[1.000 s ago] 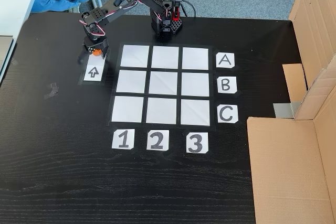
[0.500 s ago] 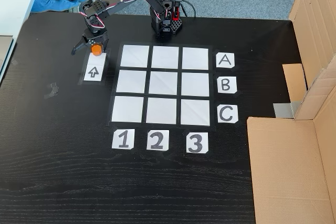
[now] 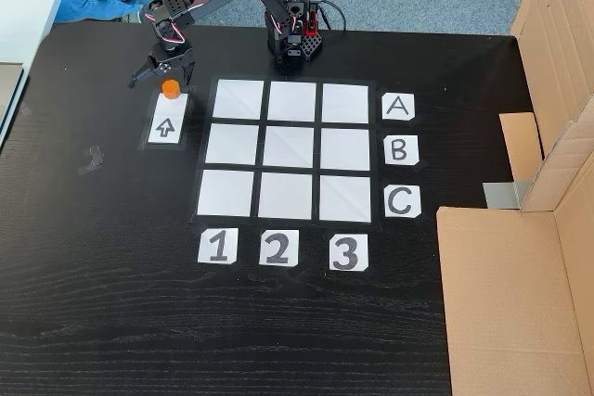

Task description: Pick up the round, orange token and place it in the grid on square B1.

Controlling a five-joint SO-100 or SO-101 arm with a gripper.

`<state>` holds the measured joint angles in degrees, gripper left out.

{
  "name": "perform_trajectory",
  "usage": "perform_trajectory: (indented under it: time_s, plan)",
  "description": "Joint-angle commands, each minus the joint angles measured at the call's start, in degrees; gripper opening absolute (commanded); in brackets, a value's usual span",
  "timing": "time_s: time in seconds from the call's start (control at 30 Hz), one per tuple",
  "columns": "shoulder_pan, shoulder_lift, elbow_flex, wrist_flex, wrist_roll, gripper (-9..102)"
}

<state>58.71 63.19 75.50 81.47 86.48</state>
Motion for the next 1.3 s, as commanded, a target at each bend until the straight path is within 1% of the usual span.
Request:
perform_trajectory:
  time_s: [0.0,0.17,0.23,0.27,0.37,0.4,1.0,1.03,1.07,1.27]
  plan:
    - [0.7,3.0,-0.4,0.6,-0.4,64]
    - [0.9,2.3,-1.0,0.4,-0.4,64]
    - [1.0,1.8,-1.4,0.6,-0.4,60]
    - [1.1,1.5,-1.7,0.6,-0.4,54]
    - [1.1,0.4,-2.7,0.6,-0.4,27]
    - [1.3,0.1,-3.2,0.6,-0.3,22]
    - [1.9,-3.8,-6.5,0.6,-0.4,22]
    - [1.9,-3.9,-6.8,0.6,-0.4,21]
    - [1.9,-4.0,-6.9,0.6,-0.5,19]
    - [1.9,-5.2,-7.6,0.4,-1.0,16]
